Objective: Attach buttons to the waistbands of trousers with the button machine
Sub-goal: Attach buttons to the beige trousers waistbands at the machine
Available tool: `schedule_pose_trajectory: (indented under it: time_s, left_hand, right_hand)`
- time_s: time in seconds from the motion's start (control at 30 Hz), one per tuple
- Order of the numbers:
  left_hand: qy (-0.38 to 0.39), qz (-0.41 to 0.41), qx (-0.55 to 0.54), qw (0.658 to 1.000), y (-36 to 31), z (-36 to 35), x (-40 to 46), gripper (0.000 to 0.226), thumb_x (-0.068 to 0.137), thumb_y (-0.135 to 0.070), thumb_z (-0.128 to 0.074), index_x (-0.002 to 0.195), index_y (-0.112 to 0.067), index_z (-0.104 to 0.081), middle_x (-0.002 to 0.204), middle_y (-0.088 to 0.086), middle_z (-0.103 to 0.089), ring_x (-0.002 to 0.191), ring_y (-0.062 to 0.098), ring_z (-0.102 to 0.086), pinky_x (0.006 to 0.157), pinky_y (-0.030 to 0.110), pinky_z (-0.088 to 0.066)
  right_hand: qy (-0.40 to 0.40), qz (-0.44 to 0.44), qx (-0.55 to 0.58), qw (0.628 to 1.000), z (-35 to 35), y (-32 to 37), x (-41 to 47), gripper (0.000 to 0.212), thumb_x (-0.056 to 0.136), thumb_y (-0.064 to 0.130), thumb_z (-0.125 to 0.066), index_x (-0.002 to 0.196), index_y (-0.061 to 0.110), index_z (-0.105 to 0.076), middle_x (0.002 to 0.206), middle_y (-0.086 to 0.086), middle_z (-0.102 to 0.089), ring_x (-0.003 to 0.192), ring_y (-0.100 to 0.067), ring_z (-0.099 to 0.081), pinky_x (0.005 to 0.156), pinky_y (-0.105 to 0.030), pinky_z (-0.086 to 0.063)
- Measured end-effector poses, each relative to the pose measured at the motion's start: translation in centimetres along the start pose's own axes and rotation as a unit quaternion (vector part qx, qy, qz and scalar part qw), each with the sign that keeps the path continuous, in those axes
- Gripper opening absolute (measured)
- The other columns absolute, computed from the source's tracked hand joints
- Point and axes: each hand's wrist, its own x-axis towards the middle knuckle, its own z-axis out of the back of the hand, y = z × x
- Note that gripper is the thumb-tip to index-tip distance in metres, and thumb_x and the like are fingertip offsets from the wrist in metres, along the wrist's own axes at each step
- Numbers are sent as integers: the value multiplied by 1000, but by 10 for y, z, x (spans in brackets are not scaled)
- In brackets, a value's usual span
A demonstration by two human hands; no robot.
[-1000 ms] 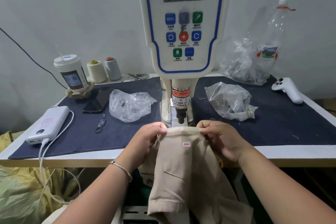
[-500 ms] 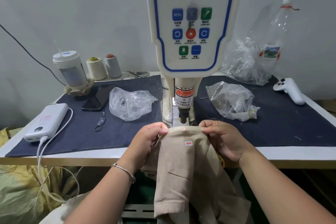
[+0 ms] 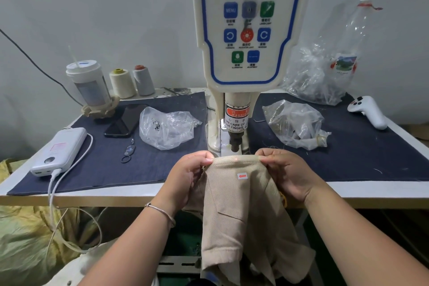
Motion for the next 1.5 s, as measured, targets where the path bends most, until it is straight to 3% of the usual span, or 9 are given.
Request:
schedule_pose_trajectory:
  time_s: [0.3, 0.43, 0.5, 0.77, 0.87, 1.1, 1.27, 1.5]
  left_hand:
    - [7, -20, 13, 1000, -2, 0, -2, 19, 76, -21, -54, 58, -18, -51, 57, -6, -43, 53, 6, -41, 49, 15, -36]
    - [16, -29, 6, 999, -3, 0, -3, 19, 77, -21, -54, 58, -18, -51, 58, -6, -44, 55, 7, -42, 51, 16, -37]
    - [18, -33, 11, 999, -3, 0, -3, 19, 76, -20, -53, 58, -18, -51, 58, -6, -44, 56, 7, -41, 51, 16, -37]
    - [-7, -7, 7, 1000, -1, -1, -1, 20, 78, -22, -55, 58, -19, -52, 56, -7, -43, 51, 5, -42, 47, 15, -37]
    - [-24, -10, 66, 997, -1, -1, 0, 21, 77, -25, -54, 57, -23, -54, 54, -11, -43, 49, 3, -39, 46, 13, -34]
    - [-36, -12, 138, 990, 2, 0, -1, 19, 68, -39, -56, 58, -23, -54, 57, -10, -41, 53, 3, -36, 52, 22, -30]
    - [-28, -20, 113, 993, 3, 3, 0, 18, 68, -38, -58, 59, -23, -56, 58, -9, -45, 55, 4, -39, 55, 25, -31]
    - [-22, -26, 113, 993, 4, 1, 1, 17, 73, -30, -56, 57, -24, -55, 57, -12, -45, 52, 1, -39, 48, 12, -34]
  right_hand:
    - [28, -2, 16, 999, 3, -2, 0, 8, 81, 11, -58, 74, 8, -58, 64, -4, -51, 58, -12, -48, 54, -21, -38]
    - [15, 7, 7, 1000, 4, -5, 1, 10, 79, 16, -60, 71, 10, -56, 63, -6, -42, 57, -16, -35, 57, -36, -11]
    - [16, 15, 9, 1000, 5, -6, 0, 10, 79, 15, -61, 72, 9, -56, 66, -7, -40, 60, -19, -31, 61, -38, -6]
    - [7, -1, 4, 1000, 2, -3, 2, 10, 83, 12, -55, 77, 5, -57, 67, -8, -48, 62, -16, -44, 59, -30, -30]
    - [9, -1, 1, 1000, 1, -2, 2, 12, 81, 11, -54, 73, 5, -58, 65, -7, -49, 61, -14, -47, 59, -26, -37]
    - [-20, -2, -6, 1000, 4, -6, 6, 8, 74, 9, -56, 66, 6, -56, 66, -8, -40, 63, -16, -35, 61, -33, -21]
    - [-17, 3, -1, 1000, 6, -8, 4, 9, 76, 9, -55, 67, 7, -55, 65, -7, -41, 62, -16, -37, 60, -32, -24]
    - [-16, 3, 0, 1000, 6, -7, 4, 9, 73, 9, -55, 64, 8, -56, 63, -5, -42, 59, -14, -39, 58, -30, -25]
